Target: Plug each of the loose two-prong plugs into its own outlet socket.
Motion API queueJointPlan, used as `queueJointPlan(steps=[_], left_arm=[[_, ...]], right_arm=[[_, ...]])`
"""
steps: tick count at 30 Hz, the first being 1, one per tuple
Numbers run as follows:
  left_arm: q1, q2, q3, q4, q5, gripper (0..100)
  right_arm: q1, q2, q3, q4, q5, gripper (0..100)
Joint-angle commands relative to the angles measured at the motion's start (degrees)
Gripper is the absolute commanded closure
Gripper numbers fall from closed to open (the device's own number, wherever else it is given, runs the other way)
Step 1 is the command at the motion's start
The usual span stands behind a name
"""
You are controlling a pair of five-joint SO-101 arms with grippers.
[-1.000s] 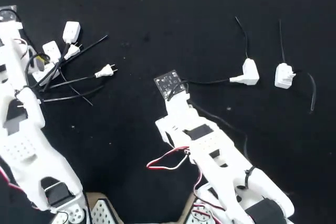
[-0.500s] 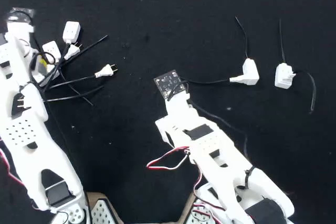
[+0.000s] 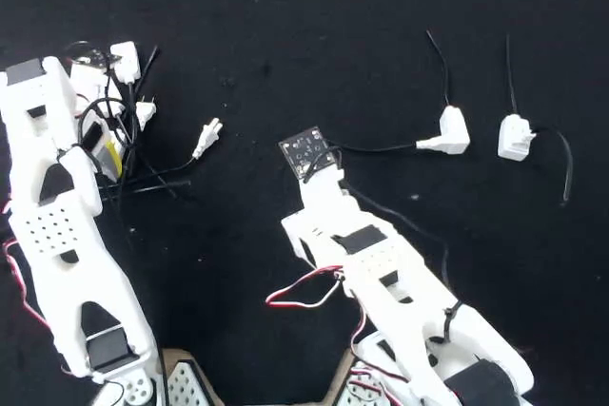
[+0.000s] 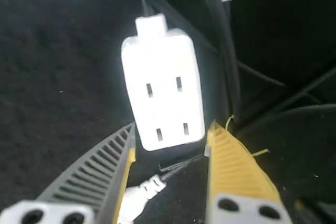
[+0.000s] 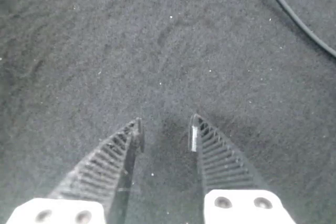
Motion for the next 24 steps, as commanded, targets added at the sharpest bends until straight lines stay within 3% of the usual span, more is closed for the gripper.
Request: queueJointPlan(steps=[1, 8, 13, 17, 24], left_arm=[[0.84, -0.88, -5.93, 0.35, -0.18, 78], [3.12, -0.97, -7.87, 0.00, 4.66, 78], [3.03, 1.49, -6.11, -5.45, 7.91, 78], [1.19, 4.48, -6.29, -8.88, 8.26, 78], [-0.13, 3.87, -6.64, -7.65, 8.26, 81]], right_arm=[[-0.70, -2.24, 0.04, -1.32, -0.44, 85.8], [-0.70, -2.24, 0.04, -1.32, -0.44, 85.8], [-0.70, -2.24, 0.04, -1.32, -0.44, 85.8], [-0.70, -2.24, 0.04, -1.32, -0.44, 85.8], [-0.70, -2.24, 0.04, -1.32, -0.44, 85.8]])
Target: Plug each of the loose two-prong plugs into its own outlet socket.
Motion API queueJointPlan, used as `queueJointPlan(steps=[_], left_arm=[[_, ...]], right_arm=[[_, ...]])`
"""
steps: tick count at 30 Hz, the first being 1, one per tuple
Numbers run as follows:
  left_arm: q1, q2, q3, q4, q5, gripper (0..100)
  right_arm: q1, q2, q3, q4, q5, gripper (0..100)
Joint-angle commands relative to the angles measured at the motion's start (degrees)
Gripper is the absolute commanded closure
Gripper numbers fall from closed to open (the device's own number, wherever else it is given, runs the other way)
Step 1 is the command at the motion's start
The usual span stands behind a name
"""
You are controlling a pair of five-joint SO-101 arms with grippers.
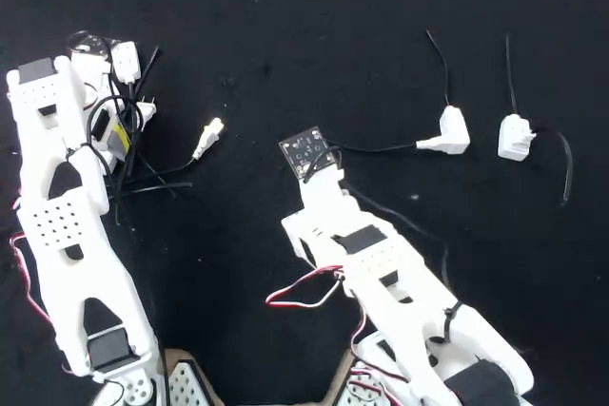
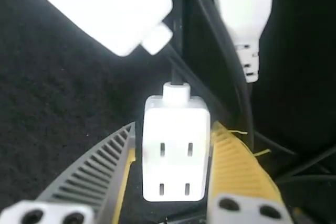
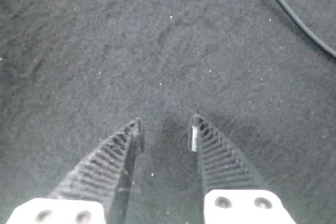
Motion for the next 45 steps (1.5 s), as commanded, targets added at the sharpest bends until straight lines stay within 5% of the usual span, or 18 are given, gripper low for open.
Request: queueJointPlan(steps=[1, 3, 12, 20, 37, 42, 45], left_arm=[[-1.89, -2.46, -3.03, 1.76, 0.35, 86], [-2.07, -3.78, -5.67, 5.19, 0.44, 97], [-5.76, -6.07, -16.40, 13.54, 3.87, 97], [-16.31, -16.88, -10.07, 13.54, 4.31, 97], [-25.63, -62.95, 46.46, 13.45, 0.44, 97], [-17.80, -80.00, 64.40, 13.27, 0.00, 97], [-7.16, -87.21, 73.27, 11.96, 1.41, 97]], right_arm=[[-0.70, -2.24, 0.04, -1.32, -0.35, 85.8], [-0.70, -2.24, 0.04, -1.32, -0.35, 85.8], [-0.70, -2.24, 0.04, -1.32, -0.35, 85.8], [-0.70, -2.24, 0.04, -1.32, -0.35, 85.8], [2.46, -2.95, -2.07, 2.81, -0.35, 86.1], [5.98, -6.73, -2.86, 7.03, -0.44, 86.1], [6.07, -8.84, -1.01, 5.54, -0.44, 86.1]])
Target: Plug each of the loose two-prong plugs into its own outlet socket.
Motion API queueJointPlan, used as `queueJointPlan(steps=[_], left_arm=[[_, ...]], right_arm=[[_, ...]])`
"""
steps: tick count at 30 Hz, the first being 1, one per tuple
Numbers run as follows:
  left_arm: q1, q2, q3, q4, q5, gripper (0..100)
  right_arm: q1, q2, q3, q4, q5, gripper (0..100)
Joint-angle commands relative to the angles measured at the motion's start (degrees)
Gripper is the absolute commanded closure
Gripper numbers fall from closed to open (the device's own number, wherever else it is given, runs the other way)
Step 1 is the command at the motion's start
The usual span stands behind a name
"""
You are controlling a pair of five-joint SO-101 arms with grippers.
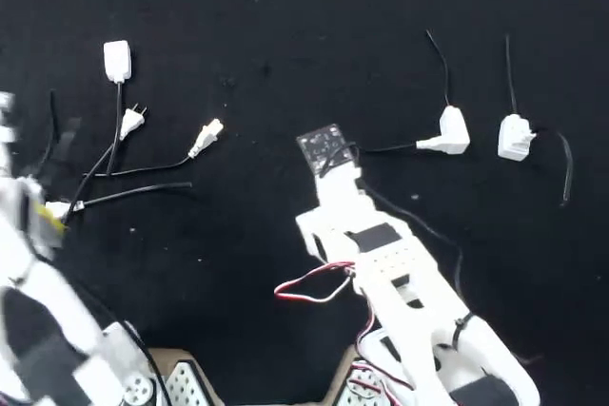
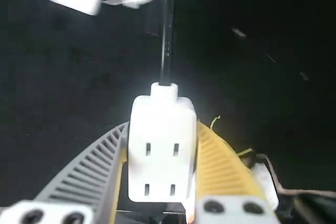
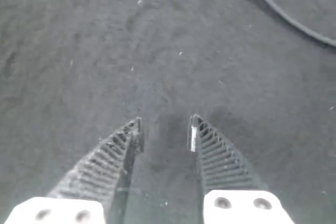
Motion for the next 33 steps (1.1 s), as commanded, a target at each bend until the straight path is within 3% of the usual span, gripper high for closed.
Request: queueJointPlan(steps=[1, 6, 10, 14, 19, 28, 33], left_arm=[[13.23, -10.20, 9.01, -1.93, 2.73, 97], [29.93, -13.89, 20.26, -12.48, 12.57, 97], [41.19, -11.43, 28.70, -20.66, 14.15, 97], [48.92, -8.62, 29.93, -22.77, 14.07, 92], [49.98, -6.42, 29.85, -23.03, 14.07, 71], [49.19, -7.47, 23.96, -18.11, 13.45, 76], [37.85, -6.86, 24.57, -21.01, 5.63, 76]], right_arm=[[1.49, -4.62, -0.31, -1.32, -0.53, 86.1], [4.57, -8.31, 1.27, -1.32, -0.97, 86.1], [6.42, -11.30, 2.59, -1.32, -0.97, 86.1], [6.42, -13.85, 4.18, -1.67, -0.97, 86.1], [6.42, -14.37, 4.44, -1.67, -0.97, 86.1], [6.42, -14.29, 4.44, -1.67, -0.97, 86.1], [6.42, -14.29, 4.44, -1.67, -0.97, 86.1]])
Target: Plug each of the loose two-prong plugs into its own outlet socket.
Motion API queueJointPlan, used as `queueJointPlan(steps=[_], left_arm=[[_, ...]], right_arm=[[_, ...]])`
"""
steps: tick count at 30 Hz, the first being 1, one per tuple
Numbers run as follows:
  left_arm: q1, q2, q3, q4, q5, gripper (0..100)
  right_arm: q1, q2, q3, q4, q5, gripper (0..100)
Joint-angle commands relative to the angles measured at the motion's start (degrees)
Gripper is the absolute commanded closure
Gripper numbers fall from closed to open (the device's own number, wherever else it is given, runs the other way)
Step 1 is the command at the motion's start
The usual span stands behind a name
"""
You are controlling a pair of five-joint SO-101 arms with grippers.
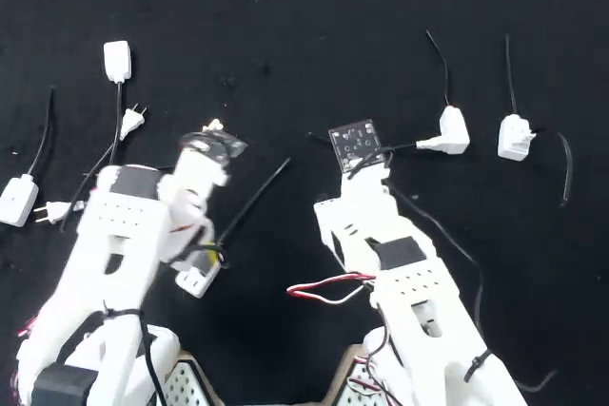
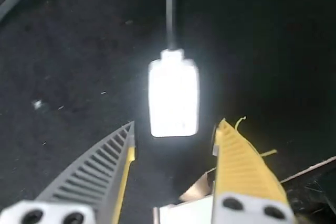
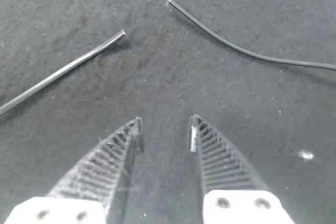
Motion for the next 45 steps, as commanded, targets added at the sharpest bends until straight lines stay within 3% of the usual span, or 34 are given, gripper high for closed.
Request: queueJointPlan(steps=[1, 4, 7, 13, 22, 28, 32, 37, 41, 45], left_arm=[[-10.15, -0.35, -2.15, -3.52, -6.07, 76], [-17.36, -0.35, -0.04, -7.65, -10.55, 76], [-17.89, -0.35, 3.91, -8.97, -12.22, 76], [-8.13, -0.79, 12.00, -10.81, -11.08, 77], [9.98, -0.97, 13.23, -15.47, 4.48, 76], [14.11, -0.97, 9.01, -15.30, 10.55, 76], [10.24, -0.97, 3.74, -10.55, 10.55, 76], [-0.92, -0.35, 0.13, -9.58, 6.07, 76], [-7.34, -0.35, 4.26, -14.86, 0.97, 76], [-9.19, -0.35, 11.56, -21.80, 0.88, 76]], right_arm=[[0.88, -1.54, -0.13, -1.23, -0.53, 86.1], [0.79, -1.54, -0.13, -1.23, -0.53, 86.1], [0.79, -1.54, -0.13, -1.23, -0.53, 86.1], [1.14, -1.80, -0.13, -0.97, -0.53, 86.1], [1.23, -1.89, -0.31, -0.88, -0.53, 86.1], [1.23, -1.89, -0.40, -0.88, -0.53, 86.1], [1.23, -1.89, -0.40, -0.88, -0.53, 86.1], [1.23, -1.89, -0.40, -0.88, -0.53, 86.1], [1.23, -1.89, -0.40, -0.88, -0.53, 86.1], [1.23, -1.89, -0.40, -0.97, -0.53, 86.1]])
